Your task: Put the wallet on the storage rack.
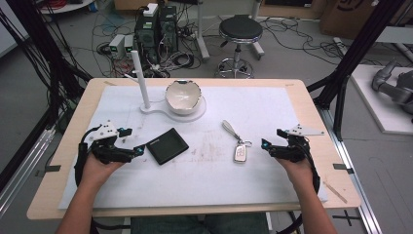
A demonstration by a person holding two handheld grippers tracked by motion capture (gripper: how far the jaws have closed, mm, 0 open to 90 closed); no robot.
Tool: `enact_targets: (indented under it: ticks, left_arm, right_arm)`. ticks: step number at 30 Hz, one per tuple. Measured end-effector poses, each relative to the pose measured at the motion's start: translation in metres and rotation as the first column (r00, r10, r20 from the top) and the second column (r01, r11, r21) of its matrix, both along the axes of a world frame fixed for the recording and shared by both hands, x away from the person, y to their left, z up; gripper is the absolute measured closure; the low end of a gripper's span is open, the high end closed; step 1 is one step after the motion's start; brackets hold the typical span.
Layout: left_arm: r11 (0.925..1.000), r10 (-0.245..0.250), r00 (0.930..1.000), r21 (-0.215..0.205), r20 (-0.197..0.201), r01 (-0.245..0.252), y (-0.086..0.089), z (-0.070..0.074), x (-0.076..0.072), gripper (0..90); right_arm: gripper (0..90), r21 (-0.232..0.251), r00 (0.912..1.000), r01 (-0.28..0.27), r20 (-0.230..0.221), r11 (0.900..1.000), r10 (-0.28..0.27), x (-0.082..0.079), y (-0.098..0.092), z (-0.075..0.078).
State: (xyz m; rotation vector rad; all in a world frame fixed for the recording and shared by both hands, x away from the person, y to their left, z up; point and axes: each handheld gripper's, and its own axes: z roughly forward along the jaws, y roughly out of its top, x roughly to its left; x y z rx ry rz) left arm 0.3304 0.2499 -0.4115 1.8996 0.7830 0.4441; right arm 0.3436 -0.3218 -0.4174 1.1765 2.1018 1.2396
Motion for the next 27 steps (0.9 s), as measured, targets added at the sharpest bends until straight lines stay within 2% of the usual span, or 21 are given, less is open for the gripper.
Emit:
enact_targets:
  ticks: [7, 14, 19, 21, 25, 26, 27]
  left_arm:
    - [1.0, 0.003, 1.0, -0.001, 0.002, -0.003, 0.001, 0.001, -0.003, 16.5]
    - [0.9999, 0.016, 0.9999, -0.003, 0.002, -0.016, 0.009, 0.0, -0.01, 16.5]
    - [0.9996, 0.027, 0.9996, -0.003, 0.004, -0.027, 0.017, 0.0, -0.019, 16.4]
    - [0.9995, 0.031, 0.9995, 0.0, 0.003, -0.031, 0.021, -0.001, -0.023, 16.4]
    - [0.9989, 0.048, 0.9988, -0.005, 0.005, -0.048, 0.029, -0.002, -0.034, 16.5]
    - [0.9989, 0.048, 0.9988, -0.005, 0.005, -0.048, 0.029, -0.002, -0.034, 16.4]
    - [0.9987, 0.051, 0.9987, -0.007, 0.007, -0.051, 0.031, -0.002, -0.036, 16.4]
  right_arm:
    - [19.7, 0.003, 1.0, -0.001, 0.0, 1.0, 0.001, 0.001, 0.002, 0.001]
    - [19.7, 0.009, 0.9996, -0.027, 0.001, 1.0, 0.027, 0.006, 0.015, 0.003]
    - [19.7, -0.001, 0.998, -0.062, -0.008, 0.998, 0.062, 0.012, 0.032, 0.006]
    - [19.7, 0.0, 0.9969, -0.079, 0.002, 0.997, 0.079, 0.014, 0.04, 0.007]
    - [19.7, -0.016, 0.993, -0.118, -0.002, 0.993, 0.118, 0.023, 0.066, 0.012]
    - [19.7, -0.016, 0.993, -0.118, -0.002, 0.993, 0.118, 0.023, 0.066, 0.012]
    - [19.6, -0.021, 0.9904, -0.139, -0.002, 0.99, 0.139, 0.027, 0.077, 0.012]
